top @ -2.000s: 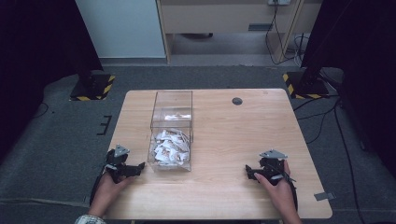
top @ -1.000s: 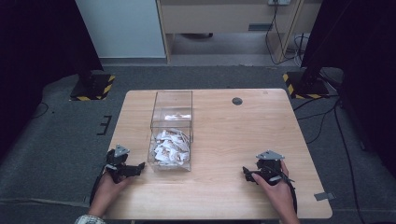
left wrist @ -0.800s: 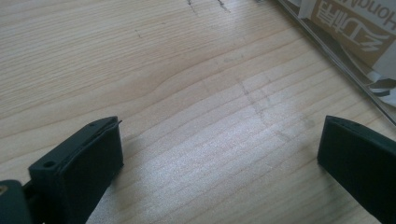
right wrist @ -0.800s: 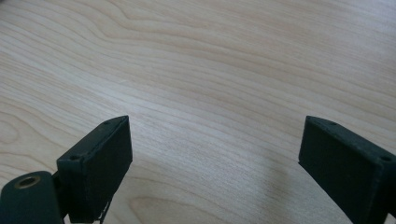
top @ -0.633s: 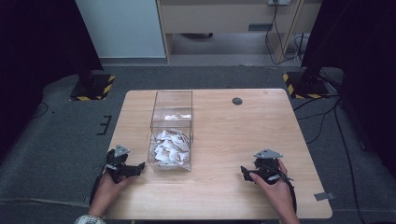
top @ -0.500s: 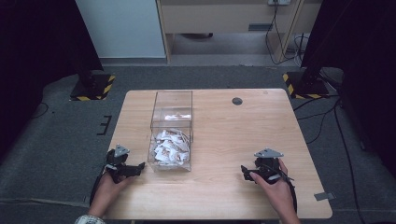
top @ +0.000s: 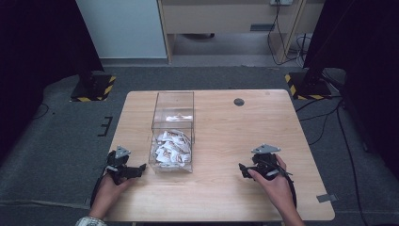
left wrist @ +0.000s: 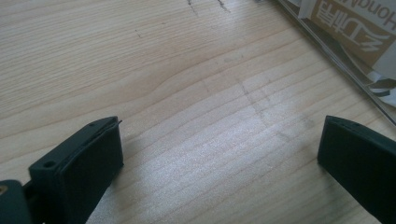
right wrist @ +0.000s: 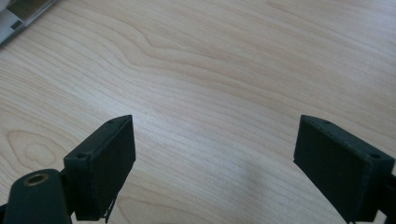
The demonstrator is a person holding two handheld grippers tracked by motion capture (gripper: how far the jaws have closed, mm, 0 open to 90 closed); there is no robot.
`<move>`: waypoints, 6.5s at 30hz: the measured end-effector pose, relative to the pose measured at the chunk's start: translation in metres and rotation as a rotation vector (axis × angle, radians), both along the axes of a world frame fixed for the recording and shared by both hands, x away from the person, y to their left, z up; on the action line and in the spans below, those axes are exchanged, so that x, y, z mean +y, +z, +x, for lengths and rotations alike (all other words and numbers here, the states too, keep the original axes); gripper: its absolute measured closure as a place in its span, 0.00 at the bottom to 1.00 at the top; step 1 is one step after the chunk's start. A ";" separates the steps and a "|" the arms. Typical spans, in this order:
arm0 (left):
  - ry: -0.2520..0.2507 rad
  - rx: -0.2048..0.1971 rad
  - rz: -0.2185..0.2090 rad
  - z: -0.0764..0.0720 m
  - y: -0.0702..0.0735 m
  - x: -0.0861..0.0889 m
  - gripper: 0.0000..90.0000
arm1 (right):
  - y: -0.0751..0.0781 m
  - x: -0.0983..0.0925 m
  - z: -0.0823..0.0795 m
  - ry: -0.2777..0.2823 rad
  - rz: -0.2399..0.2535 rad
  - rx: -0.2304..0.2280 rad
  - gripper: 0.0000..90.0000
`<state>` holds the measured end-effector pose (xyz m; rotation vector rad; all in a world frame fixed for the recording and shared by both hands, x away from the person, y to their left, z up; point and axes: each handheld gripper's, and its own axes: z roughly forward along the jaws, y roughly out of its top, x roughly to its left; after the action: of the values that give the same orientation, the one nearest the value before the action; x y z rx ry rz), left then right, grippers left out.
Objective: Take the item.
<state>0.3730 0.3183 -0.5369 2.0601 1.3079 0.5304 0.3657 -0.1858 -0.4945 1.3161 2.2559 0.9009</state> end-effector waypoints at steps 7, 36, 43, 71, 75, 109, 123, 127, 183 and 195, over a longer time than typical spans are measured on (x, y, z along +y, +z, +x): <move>0.000 0.000 0.000 0.000 0.000 0.000 0.00 | 0.009 0.009 0.004 0.008 -0.006 -0.010 0.10; 0.000 0.000 0.000 0.000 0.000 0.000 0.00 | 0.058 0.037 0.022 0.097 -0.017 -0.044 0.23; 0.000 0.000 0.000 0.000 0.000 0.000 0.00 | 0.065 0.045 0.024 0.118 -0.014 -0.046 0.27; 0.000 0.000 0.000 0.000 0.000 0.000 0.00 | 0.098 0.082 0.041 0.172 -0.005 -0.067 0.31; 0.000 0.000 0.000 0.000 0.000 0.000 0.00 | 0.102 0.089 0.044 0.183 -0.002 -0.071 0.33; 0.000 -0.001 -0.001 0.000 0.000 0.000 0.00 | 0.116 0.154 0.054 0.313 0.005 -0.112 0.56; 0.000 -0.001 -0.003 0.000 0.000 0.000 0.00 | 0.103 0.184 0.054 0.373 0.015 -0.107 0.69; 0.000 -0.001 -0.003 0.000 0.000 0.000 0.00 | 0.100 0.189 0.055 0.374 0.026 -0.105 0.73; 0.000 -0.001 -0.003 0.000 0.000 0.000 0.00 | 0.047 0.229 0.058 0.411 -0.037 -0.009 0.90; 0.000 -0.001 -0.003 0.000 0.000 0.000 0.00 | 0.056 0.222 0.057 0.410 0.005 -0.035 1.00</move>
<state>0.3734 0.3184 -0.5370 2.0573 1.3075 0.5292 0.4225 0.0363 -0.4390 0.8408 2.5427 1.0511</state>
